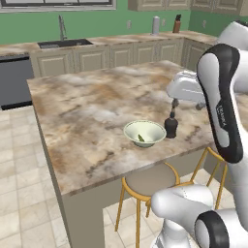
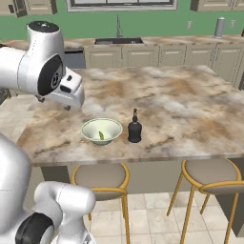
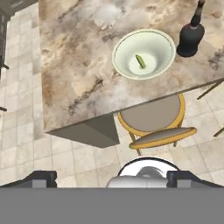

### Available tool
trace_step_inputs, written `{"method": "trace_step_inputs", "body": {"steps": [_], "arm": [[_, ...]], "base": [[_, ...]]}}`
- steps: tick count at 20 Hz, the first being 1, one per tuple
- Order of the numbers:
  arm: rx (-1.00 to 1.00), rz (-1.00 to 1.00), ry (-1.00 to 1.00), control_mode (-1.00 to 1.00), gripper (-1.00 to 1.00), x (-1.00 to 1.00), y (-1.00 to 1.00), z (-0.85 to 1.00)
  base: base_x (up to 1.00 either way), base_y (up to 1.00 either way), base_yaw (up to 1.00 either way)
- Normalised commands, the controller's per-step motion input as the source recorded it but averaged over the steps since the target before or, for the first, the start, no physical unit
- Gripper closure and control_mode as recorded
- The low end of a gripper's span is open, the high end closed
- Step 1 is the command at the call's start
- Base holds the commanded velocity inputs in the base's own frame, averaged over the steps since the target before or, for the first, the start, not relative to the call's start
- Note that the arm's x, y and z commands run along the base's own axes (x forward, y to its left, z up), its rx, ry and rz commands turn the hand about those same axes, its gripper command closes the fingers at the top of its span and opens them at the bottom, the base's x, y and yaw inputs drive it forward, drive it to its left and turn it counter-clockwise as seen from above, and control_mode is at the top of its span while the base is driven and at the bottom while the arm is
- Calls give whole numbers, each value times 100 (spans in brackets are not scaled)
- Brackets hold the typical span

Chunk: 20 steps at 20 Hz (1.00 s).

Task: There is a bowl on the dining counter. Grab a lemon wedge from the fridge and place it in the bowl. Then get the liquor bottle and glass cup from the cabinet and place them next to the bowl.

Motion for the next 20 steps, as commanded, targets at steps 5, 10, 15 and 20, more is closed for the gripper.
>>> {"method": "trace_step_inputs", "body": {"steps": [5,10,15,20], "arm": [[11,-2,-23,-100,-100,-78,0,0],[0,0,-11,100,-100,-56,0,0],[0,0,0,100,-100,0,0,0],[0,0,0,100,-100,0,0,0]], "base": [[0,0,0],[-20,4,0],[-100,67,0],[-73,100,1]]}}
